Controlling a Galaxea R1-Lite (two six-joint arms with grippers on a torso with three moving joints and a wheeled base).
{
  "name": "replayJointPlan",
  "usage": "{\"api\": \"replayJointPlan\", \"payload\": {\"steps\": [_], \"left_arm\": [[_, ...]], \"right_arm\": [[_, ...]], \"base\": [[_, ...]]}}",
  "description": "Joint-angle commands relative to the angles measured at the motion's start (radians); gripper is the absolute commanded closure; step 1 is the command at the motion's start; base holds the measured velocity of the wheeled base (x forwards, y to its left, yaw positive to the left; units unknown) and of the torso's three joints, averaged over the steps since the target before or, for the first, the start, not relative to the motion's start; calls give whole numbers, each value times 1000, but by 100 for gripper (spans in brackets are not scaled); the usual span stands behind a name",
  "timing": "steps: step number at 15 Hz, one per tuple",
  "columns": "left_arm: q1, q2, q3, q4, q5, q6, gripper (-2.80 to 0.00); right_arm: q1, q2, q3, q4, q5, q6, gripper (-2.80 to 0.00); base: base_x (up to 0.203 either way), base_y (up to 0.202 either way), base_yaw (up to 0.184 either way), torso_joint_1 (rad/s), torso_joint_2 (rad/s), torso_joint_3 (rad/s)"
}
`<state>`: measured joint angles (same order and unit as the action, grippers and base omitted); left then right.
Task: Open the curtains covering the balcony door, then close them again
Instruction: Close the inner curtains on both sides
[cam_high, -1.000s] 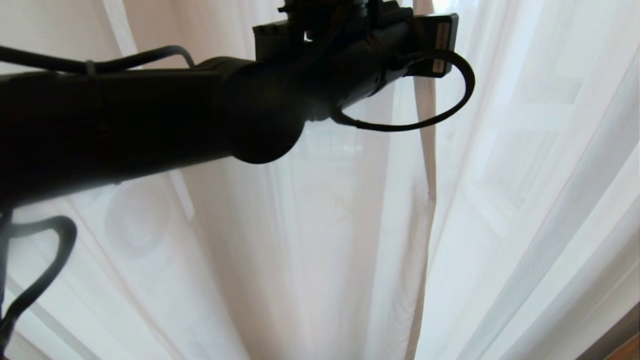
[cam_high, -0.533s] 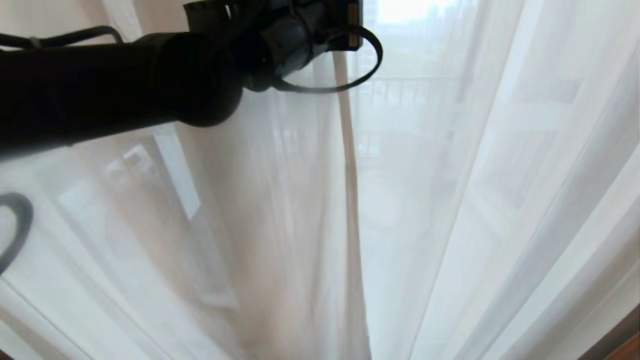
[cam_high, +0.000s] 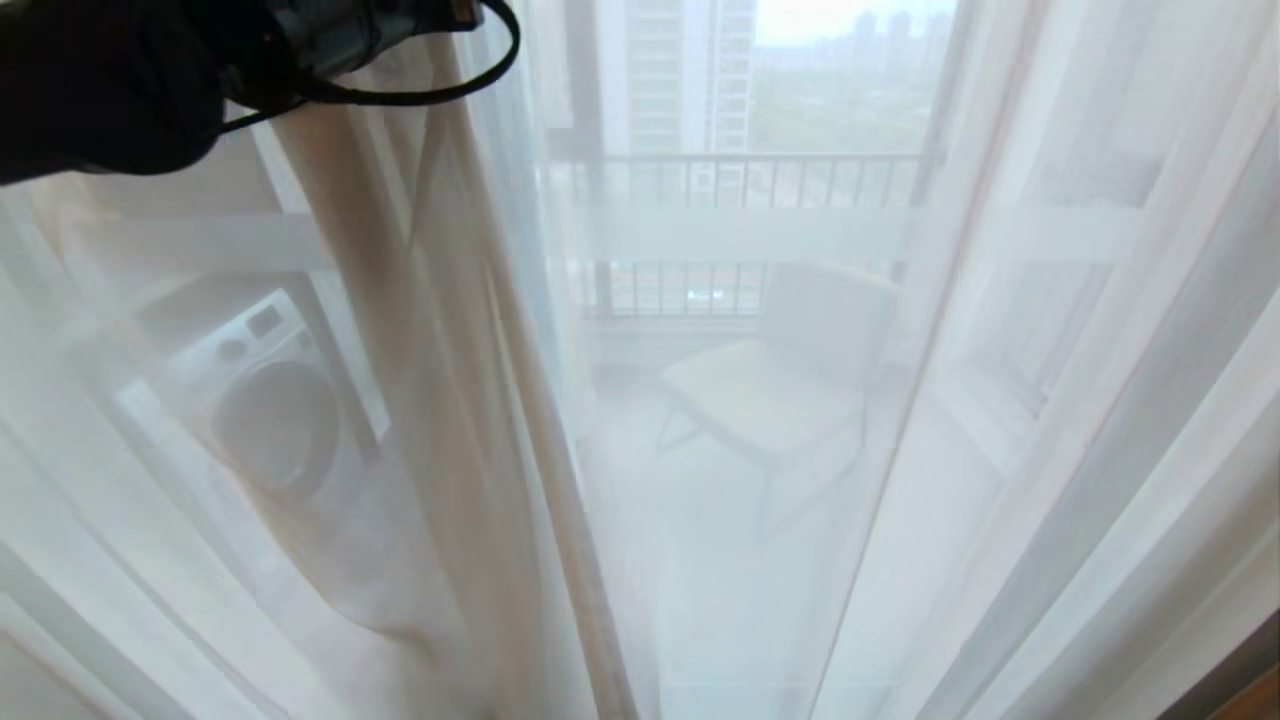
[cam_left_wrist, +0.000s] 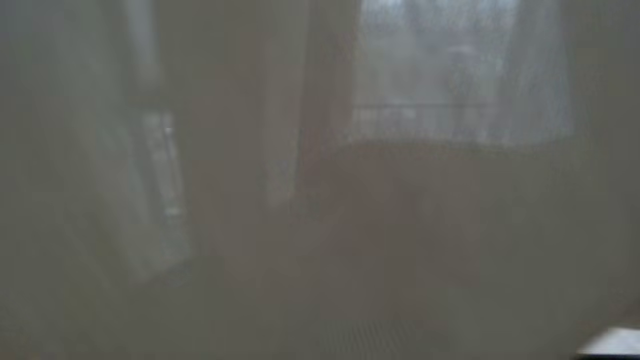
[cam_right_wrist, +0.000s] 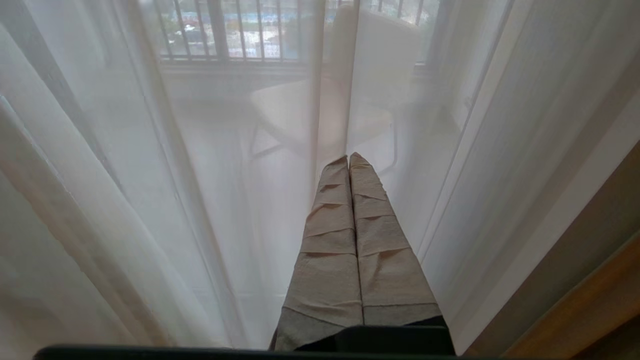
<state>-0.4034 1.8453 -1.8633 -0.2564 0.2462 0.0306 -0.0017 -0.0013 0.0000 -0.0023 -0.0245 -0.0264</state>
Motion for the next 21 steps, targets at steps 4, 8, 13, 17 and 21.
{"api": "replayJointPlan", "payload": {"steps": [4,8,13,17,21], "left_arm": [[180,-232,364,-10,9,-1,0],[244,-285,454,-11,10,-4,0],[229,-285,455,-11,9,-1,0],[213,-298,469,-11,8,-3,0],[202,-346,530,-11,8,-5,-280]], "right_arm": [[0,1,0,-1,0,0,0],[0,1,0,-1,0,-1,0],[-1,1,0,-1,0,-1,0],[0,1,0,-1,0,-1,0],[0,1,0,-1,0,-1,0]], "base": [[0,0,0,0,0,0],[0,0,0,0,0,0],[0,0,0,0,0,0],[0,0,0,0,0,0],[0,0,0,0,0,0]]}}
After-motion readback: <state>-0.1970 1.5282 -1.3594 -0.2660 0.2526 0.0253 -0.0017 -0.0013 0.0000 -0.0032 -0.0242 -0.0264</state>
